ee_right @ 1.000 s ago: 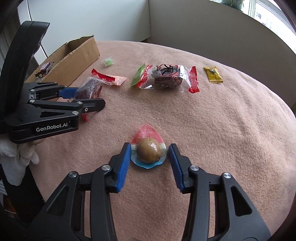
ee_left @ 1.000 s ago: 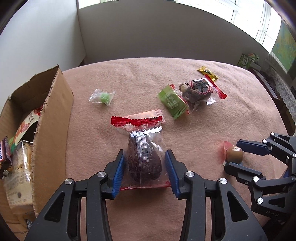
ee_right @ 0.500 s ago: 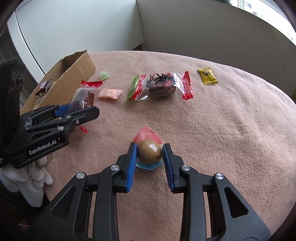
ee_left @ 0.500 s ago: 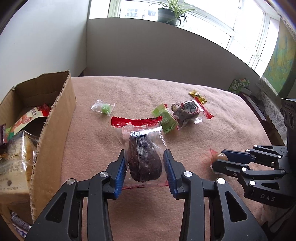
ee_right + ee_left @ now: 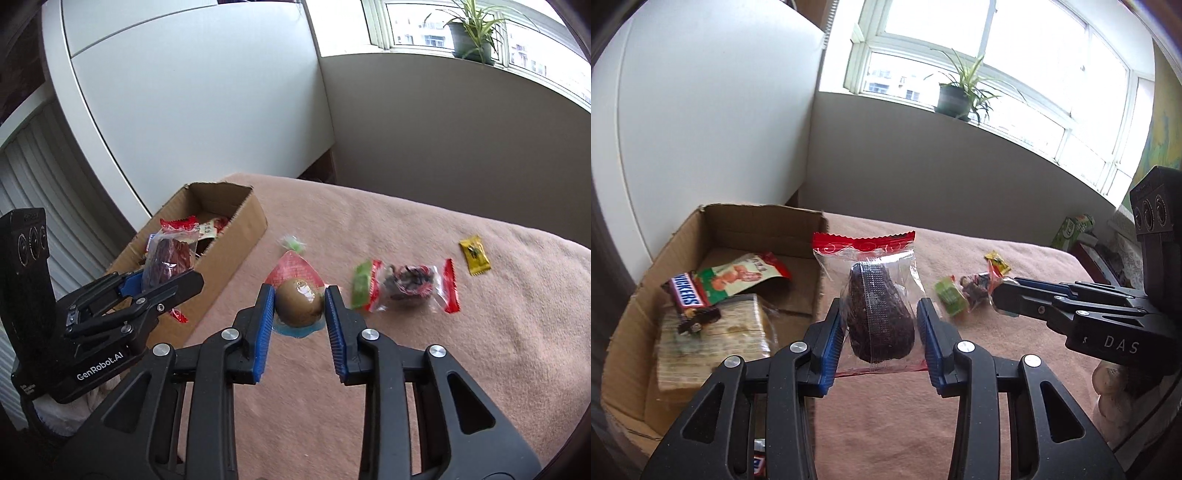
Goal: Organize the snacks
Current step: 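Carry the pastry bag and egg candy over the cardboard box, then open both tools to drop the snacks into the box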
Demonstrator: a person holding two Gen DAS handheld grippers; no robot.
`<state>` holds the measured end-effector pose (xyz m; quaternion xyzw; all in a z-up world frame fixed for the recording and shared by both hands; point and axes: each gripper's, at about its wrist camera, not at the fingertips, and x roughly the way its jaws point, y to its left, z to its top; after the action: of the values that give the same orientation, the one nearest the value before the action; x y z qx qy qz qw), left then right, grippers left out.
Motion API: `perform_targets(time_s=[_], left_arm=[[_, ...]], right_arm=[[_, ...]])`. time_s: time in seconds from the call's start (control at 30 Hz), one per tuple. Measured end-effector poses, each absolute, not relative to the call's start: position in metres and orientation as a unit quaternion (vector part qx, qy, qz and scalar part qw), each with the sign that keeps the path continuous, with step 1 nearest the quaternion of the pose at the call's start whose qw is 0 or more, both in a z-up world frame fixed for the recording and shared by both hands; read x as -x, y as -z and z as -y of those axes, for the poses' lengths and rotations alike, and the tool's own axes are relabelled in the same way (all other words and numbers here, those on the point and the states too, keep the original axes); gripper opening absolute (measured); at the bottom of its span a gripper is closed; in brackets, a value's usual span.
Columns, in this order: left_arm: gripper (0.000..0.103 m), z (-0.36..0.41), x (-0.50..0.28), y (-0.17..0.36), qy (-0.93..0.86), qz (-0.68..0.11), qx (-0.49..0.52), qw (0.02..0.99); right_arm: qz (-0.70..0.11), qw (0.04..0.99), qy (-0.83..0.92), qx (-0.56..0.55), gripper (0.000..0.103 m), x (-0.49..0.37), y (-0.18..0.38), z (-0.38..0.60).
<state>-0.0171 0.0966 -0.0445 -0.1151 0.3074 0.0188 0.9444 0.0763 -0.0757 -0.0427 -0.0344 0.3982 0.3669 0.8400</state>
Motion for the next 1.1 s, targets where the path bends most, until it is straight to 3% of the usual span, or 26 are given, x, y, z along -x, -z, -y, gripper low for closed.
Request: perform_targets(time_s=[0.5, 0.57, 0.73, 1.1], left_arm=[[0.038, -0.174, 0.045, 0.052, -0.101, -0.292, 0.149, 0.94], [0.038, -0.18, 0.048, 0.053, -0.114, -0.292, 0.159, 0.936], [0.053, -0.189, 0.053, 0.049, -0.128, -0.283, 0.177, 0.934], [0.056, -0.162, 0.053, 0.039, -0.082, -0.257, 0.164, 0.949]], right_arm=[[-0.375, 0.812, -0.441, 0.071, 0.029, -0.062, 0.037, -0.045], [-0.374, 0.814, -0.438, 0.073, 0.033, -0.063, 0.04, -0.049], [-0.369, 0.818, -0.437, 0.06, 0.065, -0.066, 0.041, -0.047], [-0.363, 0.847, -0.389, 0.014, 0.068, -0.09, 0.026, 0.024]])
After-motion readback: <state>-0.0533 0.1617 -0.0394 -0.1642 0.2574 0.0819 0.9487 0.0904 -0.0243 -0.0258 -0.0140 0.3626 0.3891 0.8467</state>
